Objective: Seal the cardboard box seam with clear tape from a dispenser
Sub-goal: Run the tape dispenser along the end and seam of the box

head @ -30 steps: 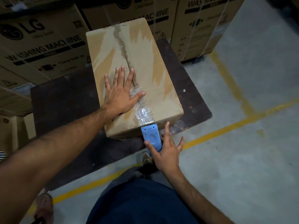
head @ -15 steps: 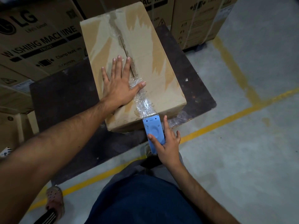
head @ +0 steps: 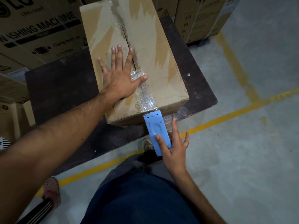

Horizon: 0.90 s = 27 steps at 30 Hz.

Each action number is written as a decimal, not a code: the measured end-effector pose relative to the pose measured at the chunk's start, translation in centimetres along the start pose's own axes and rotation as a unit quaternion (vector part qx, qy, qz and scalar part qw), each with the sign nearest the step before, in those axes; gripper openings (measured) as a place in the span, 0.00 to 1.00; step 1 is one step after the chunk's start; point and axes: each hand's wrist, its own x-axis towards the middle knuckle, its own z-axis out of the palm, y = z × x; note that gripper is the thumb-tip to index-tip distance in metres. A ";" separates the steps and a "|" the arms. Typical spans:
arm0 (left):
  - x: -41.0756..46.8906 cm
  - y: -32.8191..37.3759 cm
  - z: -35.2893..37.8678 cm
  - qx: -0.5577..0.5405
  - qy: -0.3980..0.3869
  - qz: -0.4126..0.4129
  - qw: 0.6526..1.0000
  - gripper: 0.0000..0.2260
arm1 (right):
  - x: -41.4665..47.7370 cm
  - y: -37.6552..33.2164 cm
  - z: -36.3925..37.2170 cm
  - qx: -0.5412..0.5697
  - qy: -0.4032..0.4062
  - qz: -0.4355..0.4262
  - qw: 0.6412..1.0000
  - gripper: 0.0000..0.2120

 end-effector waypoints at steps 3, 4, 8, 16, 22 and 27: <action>0.1 0.0 0.1 0.003 -0.003 0.000 1.000 0.48 | -0.9 -0.6 -0.7 0.033 -0.007 0.045 0.998 0.36; 0.1 0.0 0.1 0.003 -0.005 0.000 1.000 0.47 | -1.2 -0.6 -0.9 0.031 -0.008 0.054 0.998 0.37; 0.1 0.0 0.1 0.003 -0.007 -0.002 1.000 0.47 | -1.9 -0.4 -1.3 0.036 -0.018 0.088 0.995 0.36; 0.1 0.0 0.1 0.000 -0.003 -0.002 1.000 0.48 | -1.0 -2.9 -2.6 -0.013 -0.061 0.089 0.994 0.34; 0.1 -0.2 0.2 -0.005 -0.001 0.002 1.000 0.47 | 1.6 -3.6 -3.8 0.160 -0.117 0.187 0.962 0.25; 0.3 -0.3 0.4 -0.008 0.001 0.002 1.000 0.48 | -1.1 -2.7 -2.8 0.101 -0.086 0.151 0.980 0.32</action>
